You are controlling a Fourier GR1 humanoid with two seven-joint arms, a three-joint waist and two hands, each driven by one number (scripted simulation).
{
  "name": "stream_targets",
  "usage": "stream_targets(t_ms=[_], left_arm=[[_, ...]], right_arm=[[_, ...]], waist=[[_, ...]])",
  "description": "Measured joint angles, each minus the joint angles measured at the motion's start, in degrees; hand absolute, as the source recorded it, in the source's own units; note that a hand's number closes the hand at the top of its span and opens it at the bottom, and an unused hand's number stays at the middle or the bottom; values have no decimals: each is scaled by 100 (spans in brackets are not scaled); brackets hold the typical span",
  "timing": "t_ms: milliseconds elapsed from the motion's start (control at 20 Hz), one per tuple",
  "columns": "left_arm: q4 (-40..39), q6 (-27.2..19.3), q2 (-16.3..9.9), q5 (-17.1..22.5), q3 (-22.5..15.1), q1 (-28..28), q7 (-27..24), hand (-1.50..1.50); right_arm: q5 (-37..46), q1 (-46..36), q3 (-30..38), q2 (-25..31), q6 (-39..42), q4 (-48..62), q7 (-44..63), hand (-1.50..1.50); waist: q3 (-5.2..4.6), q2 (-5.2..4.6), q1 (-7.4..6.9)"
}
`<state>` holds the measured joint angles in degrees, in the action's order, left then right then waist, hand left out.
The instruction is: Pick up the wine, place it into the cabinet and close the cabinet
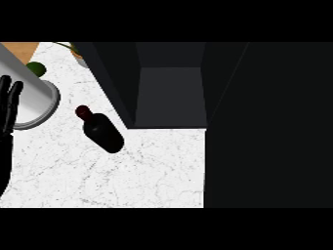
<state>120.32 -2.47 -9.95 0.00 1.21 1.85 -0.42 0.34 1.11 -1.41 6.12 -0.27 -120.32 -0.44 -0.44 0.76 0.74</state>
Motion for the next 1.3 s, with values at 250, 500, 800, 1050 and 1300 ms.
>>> stream_targets(t_ms=[250,500,800,1050,1300], left_arm=[[-145,793,-125,611,-320,189,-290,-150],[-551,1625,33,1822,-892,263,-45,-150],[-128,1772,33,2914,-1080,270,910,-150],[468,1530,143,3111,-1273,204,1468,-150],[1129,1173,286,2964,-1581,77,1923,-150]], right_arm=[[90,253,-138,-56,1,-198,28,-150],[-258,510,-708,-55,421,-530,331,-150],[-724,817,-847,58,616,-1276,1000,-150],[-987,613,-635,152,541,-1768,1731,-150],[-962,253,-658,124,381,-1832,2230,-150]], waist=[[27,-55,22],[31,-79,105],[42,-65,-7],[43,-66,-57],[43,-66,-72]])
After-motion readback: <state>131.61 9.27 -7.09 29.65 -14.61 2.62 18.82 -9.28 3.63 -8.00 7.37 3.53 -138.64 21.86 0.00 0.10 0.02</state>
